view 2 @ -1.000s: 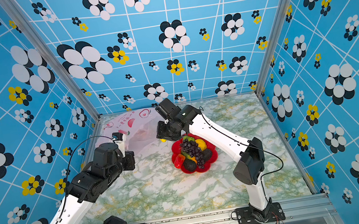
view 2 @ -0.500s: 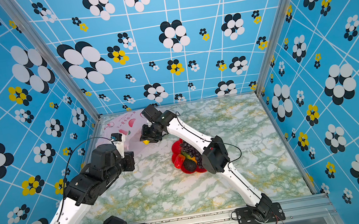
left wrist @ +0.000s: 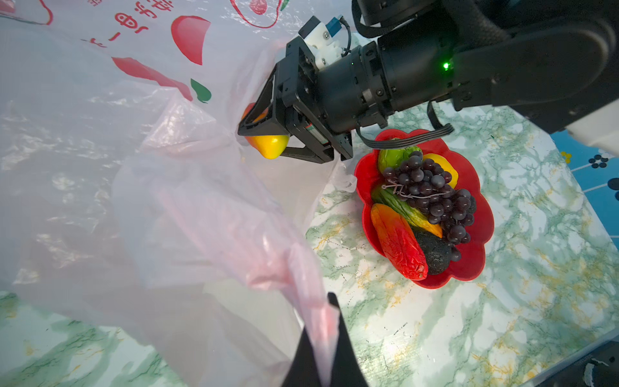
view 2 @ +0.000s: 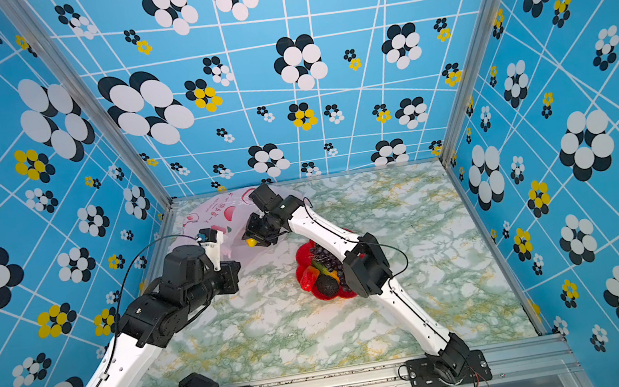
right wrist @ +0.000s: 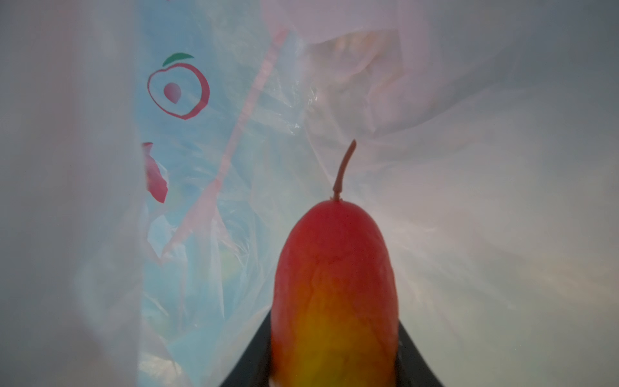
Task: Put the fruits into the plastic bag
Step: 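Carry the mango into the pink bag held by the left gripper and release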
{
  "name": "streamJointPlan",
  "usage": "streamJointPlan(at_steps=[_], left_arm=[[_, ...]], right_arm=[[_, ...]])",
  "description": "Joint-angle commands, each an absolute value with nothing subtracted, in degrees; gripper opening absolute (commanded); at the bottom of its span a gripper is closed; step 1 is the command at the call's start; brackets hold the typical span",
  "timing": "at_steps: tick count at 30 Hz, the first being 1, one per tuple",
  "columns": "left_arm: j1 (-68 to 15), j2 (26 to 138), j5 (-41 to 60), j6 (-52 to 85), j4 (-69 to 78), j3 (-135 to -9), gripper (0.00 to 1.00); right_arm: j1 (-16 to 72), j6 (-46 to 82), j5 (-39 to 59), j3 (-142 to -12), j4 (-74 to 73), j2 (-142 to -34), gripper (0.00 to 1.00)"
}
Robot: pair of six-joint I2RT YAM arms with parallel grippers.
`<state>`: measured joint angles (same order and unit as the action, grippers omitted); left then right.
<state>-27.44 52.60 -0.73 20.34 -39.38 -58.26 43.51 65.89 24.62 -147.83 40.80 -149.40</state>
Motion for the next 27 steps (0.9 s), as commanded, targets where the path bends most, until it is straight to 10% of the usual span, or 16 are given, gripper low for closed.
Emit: streamJointPlan(at_steps=[1, 11, 27], left_arm=[[-27.4, 52.9, 1.3, 21.1, -38.1, -58.6, 0.00], [-27.3, 52.7, 2.4, 22.7, -37.7, -57.4, 0.00], [-26.6, 51.2, 1.8, 23.9, -38.1, -55.4, 0.00]], right_arm=[[42.6, 71.9, 23.3, -147.1, 34.0, -152.9, 0.27], [42.3, 73.9, 23.6, -152.9, 19.3, -155.8, 0.59], [41.7, 54.7, 18.9, -144.0, 39.2, -139.7, 0.64]])
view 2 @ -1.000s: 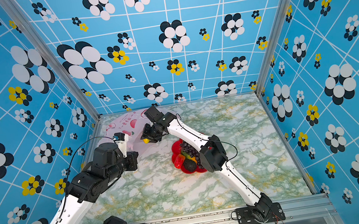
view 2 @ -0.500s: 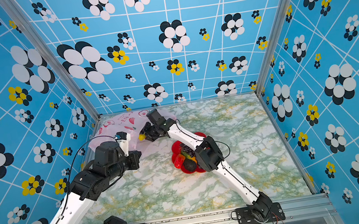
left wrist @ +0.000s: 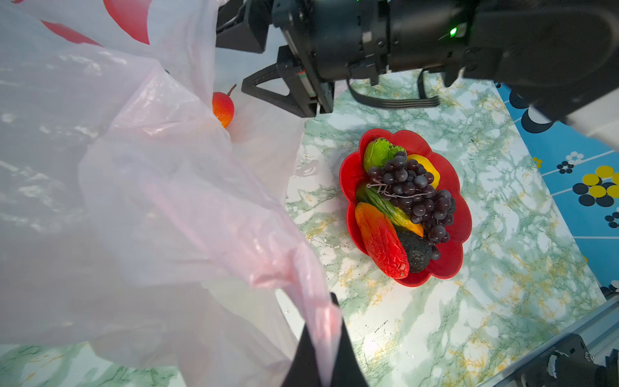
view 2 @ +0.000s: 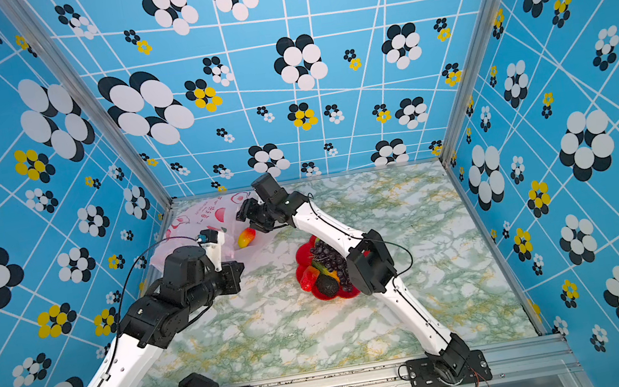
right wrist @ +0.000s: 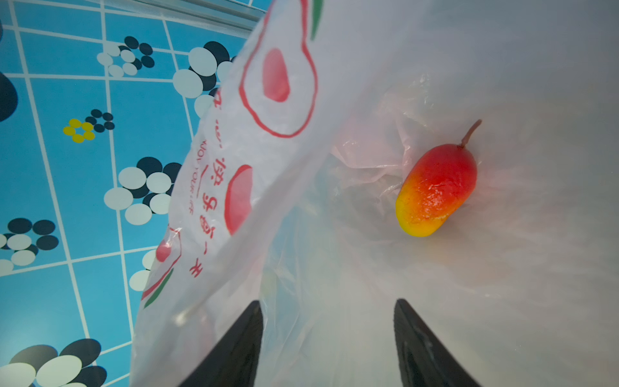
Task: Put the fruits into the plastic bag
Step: 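Move the right gripper back over the bowl to the long red-orange fruit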
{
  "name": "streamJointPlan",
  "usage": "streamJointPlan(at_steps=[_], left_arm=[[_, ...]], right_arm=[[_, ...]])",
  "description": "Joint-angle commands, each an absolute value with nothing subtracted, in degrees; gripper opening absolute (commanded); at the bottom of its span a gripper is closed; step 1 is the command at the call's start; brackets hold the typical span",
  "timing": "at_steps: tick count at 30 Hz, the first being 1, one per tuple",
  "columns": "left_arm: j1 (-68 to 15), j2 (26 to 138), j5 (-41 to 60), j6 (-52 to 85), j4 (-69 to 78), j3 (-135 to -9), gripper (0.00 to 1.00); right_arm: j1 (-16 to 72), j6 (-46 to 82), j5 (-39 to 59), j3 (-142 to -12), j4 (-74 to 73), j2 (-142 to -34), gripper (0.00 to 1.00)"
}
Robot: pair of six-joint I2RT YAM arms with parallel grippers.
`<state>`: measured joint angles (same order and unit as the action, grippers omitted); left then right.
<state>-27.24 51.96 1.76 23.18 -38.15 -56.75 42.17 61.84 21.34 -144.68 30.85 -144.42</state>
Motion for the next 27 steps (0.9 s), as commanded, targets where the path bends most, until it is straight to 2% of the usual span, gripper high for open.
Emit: streamJointPlan(at_steps=[1, 16, 27], left_arm=[[-26.5, 51.3, 1.8, 24.1, -38.1, -55.1, 0.00], [-22.5, 49.1, 4.1, 30.1, -36.0, -48.0, 0.00], [-22.3, 48.0, 4.0, 31.5, -35.6, -46.5, 0.00]], right_arm=[[41.8, 53.5, 18.6, -143.9, 41.1, -138.9, 0.64], [41.8, 40.4, 7.6, -144.1, 68.8, -127.5, 0.62], [45.4, 30.9, 0.0, -146.3, 93.1, -127.3, 0.65]])
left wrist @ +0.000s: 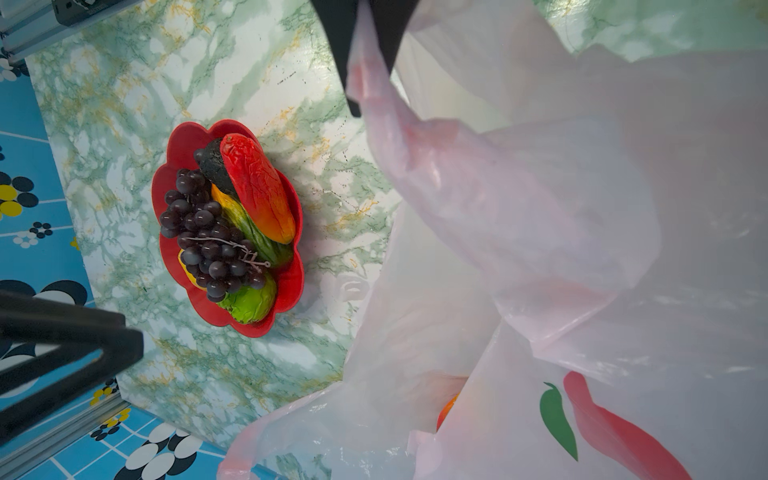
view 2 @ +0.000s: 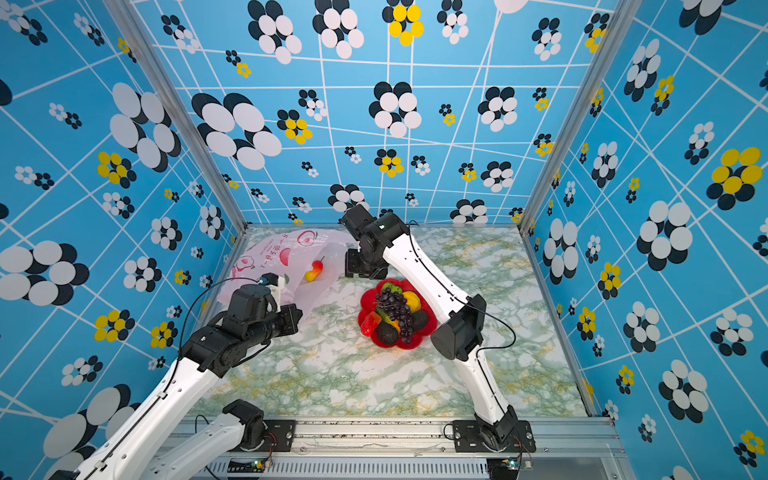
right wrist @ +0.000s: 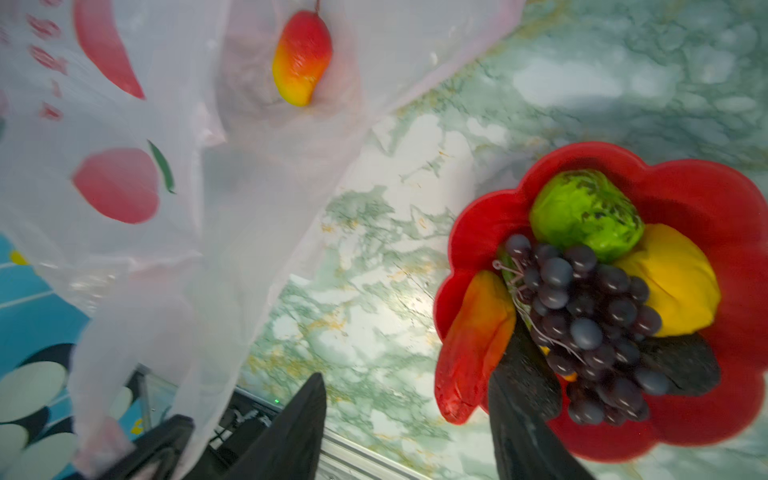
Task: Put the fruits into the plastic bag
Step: 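Move the right gripper back over the bowl to the long red-orange fruit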
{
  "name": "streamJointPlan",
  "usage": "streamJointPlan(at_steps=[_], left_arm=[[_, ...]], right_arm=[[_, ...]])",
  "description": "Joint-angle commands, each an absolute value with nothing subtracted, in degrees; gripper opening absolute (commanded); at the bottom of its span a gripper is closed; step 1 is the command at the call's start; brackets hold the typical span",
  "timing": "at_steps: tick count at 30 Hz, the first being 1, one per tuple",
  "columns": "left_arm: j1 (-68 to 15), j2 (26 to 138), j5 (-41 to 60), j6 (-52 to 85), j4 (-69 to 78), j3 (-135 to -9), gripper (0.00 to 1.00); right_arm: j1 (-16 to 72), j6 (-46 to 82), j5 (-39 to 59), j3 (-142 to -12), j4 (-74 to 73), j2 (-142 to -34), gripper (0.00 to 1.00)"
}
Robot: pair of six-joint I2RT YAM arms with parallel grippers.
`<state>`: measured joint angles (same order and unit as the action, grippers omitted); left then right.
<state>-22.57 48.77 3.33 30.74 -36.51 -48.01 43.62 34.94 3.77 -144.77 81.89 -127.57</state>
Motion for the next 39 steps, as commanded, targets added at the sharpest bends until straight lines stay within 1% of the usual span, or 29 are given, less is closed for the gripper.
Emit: streamJointPlan(at_steps=[1, 5, 19, 25, 39], left_arm=[[-22.3, 47.9, 4.0, 31.5, -35.6, -46.4, 0.00], [-22.5, 47.5, 4.0, 31.6, -35.5, -46.1, 0.00], [-23.1, 45.9, 3.4, 30.9, -36.7, -46.3, 0.00], [-24.2, 46.1, 2.4, 29.9, -37.2, -47.0, 0.00], [-25.2, 46.5, 0.9, 28.9, -37.7, -47.5, 0.00]], right_arm=[[45.9, 30.6, -0.5, -146.3, 94.5, -127.6, 0.66], [47.8, 30.3, -3.0, -146.4, 98.0, -128.9, 0.67], [51.6, 31.2, -2.5, -148.0, 102.0, -134.9, 0.69], [52.3, 31.5, -4.2, -145.6, 102.1, -135.9, 0.70], [53.1, 30.2, -6.7, -140.6, 102.1, -137.2, 0.70]])
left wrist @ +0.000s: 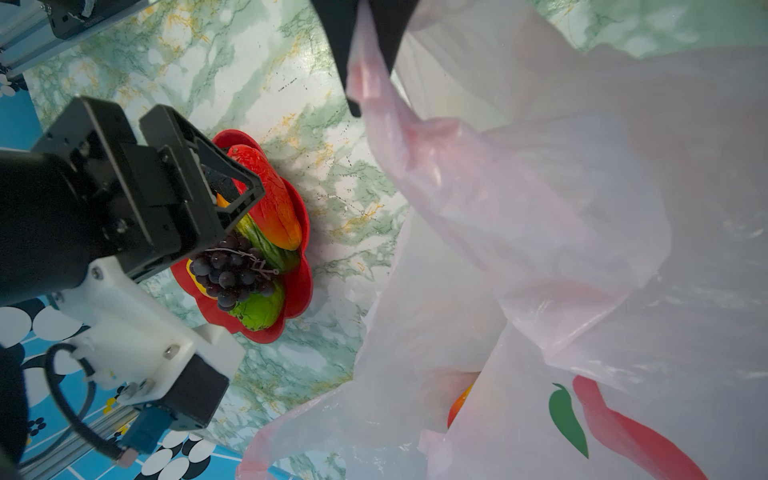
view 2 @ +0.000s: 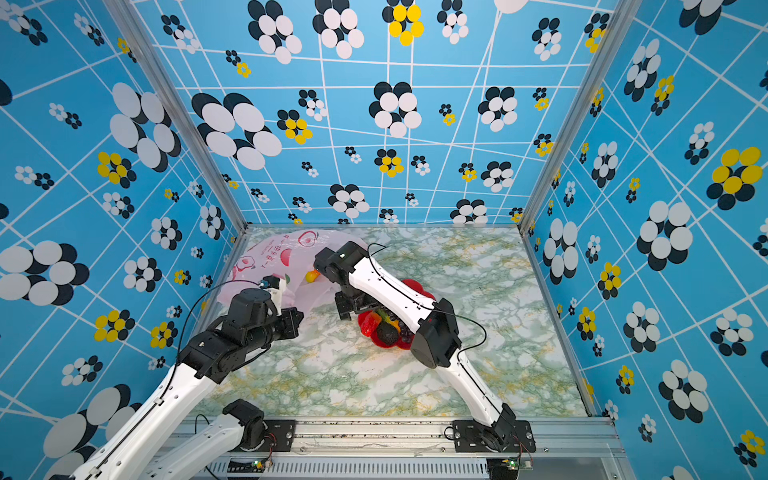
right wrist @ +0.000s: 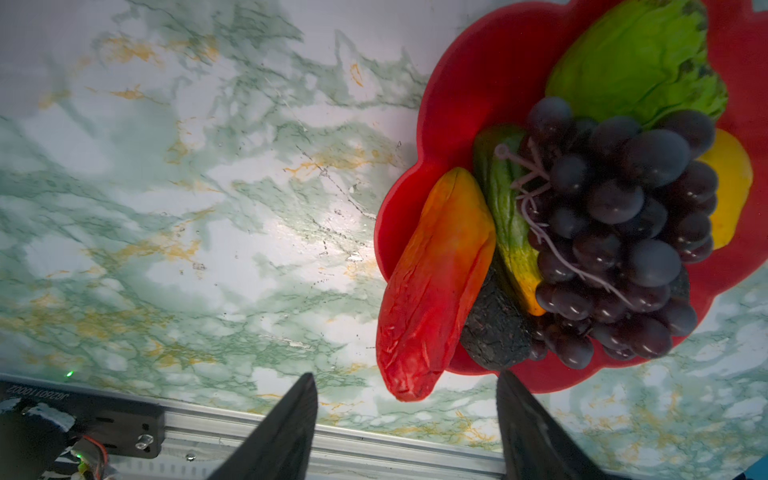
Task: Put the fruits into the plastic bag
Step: 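Move the right gripper back over the bowl to the long red-orange fruit, then grasp the long red-orange fruit with the right gripper and lift it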
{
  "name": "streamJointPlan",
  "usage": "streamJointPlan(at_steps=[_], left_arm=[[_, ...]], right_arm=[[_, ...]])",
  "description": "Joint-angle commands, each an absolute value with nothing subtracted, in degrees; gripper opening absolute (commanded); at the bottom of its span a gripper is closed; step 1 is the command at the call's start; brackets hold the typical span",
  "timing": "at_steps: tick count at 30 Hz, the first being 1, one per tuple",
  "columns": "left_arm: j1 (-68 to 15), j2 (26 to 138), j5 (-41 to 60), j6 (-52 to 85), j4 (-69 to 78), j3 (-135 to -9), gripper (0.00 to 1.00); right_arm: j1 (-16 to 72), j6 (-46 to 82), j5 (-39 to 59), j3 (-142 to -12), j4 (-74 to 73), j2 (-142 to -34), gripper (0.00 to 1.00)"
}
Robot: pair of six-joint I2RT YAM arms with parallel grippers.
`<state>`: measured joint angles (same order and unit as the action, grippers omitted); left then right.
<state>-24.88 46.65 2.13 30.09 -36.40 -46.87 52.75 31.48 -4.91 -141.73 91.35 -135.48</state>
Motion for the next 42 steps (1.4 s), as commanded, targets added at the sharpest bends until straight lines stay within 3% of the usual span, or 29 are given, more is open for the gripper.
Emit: streamJointPlan(at_steps=[1, 28, 42], left_arm=[[-25.3, 46.4, 0.8, 28.8, -37.7, -47.5, 0.00], [-25.1, 47.3, 0.0, 28.7, -38.0, -47.6, 0.00], [-25.1, 47.5, 0.1, 29.0, -38.0, -47.6, 0.00]], right_arm=[[53.1, 30.1, -6.7, -140.3, 102.0, -137.2, 0.69], [53.3, 27.3, -8.1, -135.3, 102.0, -140.4, 0.60], [53.3, 27.7, -9.7, -135.3, 102.1, -138.9, 0.35]])
